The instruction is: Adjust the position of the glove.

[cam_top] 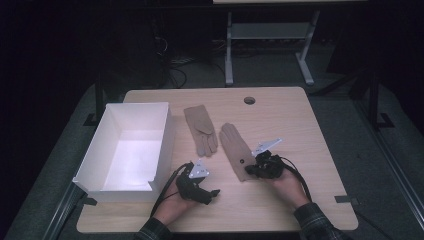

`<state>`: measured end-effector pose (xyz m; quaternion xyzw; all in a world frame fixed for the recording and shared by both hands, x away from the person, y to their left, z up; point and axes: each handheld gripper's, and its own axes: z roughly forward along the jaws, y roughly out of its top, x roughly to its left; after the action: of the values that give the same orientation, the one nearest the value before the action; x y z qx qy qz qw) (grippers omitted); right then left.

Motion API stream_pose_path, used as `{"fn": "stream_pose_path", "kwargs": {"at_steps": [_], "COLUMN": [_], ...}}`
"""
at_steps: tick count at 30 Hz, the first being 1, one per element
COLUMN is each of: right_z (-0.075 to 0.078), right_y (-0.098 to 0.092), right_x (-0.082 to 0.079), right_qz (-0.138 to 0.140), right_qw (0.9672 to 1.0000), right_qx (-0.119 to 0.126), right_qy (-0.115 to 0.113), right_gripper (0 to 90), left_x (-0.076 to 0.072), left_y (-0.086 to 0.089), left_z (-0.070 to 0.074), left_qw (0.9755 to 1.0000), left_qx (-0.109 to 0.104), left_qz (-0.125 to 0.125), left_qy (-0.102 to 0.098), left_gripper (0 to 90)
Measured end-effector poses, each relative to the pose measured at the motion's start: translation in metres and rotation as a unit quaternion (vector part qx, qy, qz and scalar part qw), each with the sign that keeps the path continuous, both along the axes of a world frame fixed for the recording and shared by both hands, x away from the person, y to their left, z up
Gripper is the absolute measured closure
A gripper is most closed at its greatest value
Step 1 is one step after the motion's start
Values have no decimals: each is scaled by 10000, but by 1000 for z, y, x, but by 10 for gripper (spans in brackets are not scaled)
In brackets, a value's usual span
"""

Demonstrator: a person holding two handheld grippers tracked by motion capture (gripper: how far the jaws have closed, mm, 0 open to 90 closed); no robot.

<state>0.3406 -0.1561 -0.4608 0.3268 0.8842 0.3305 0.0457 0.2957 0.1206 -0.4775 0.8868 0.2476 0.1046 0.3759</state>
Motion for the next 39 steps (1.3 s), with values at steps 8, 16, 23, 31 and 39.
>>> {"fn": "stream_pose_path", "kwargs": {"at_steps": [8,16,23,31,39], "right_z": [2,3,10,24,15], "right_y": [-29,-65,-74,-44,-17], "right_x": [-14,-27,-30,-20,-10], "right_qz": [-16,-133,-210,-53,86], "right_qw": [9999,9997,9996,9996,9996], "right_qx": [-84,-195,-202,150,18], "right_qy": [100,67,-36,-230,-263], "right_gripper": [900,897,856,816,759], "left_x": [0,0,0,0,0], "left_y": [0,0,0,-1,-1], "left_z": [0,0,0,0,0], "left_qw": [10000,10000,10000,10000,10000], "left_qx": [11,10,3,15,10], "left_qz": [-7,-4,-1,20,39], "left_qy": [-18,-18,-9,-18,-21], "left_gripper": [129,129,129,129,128]}}
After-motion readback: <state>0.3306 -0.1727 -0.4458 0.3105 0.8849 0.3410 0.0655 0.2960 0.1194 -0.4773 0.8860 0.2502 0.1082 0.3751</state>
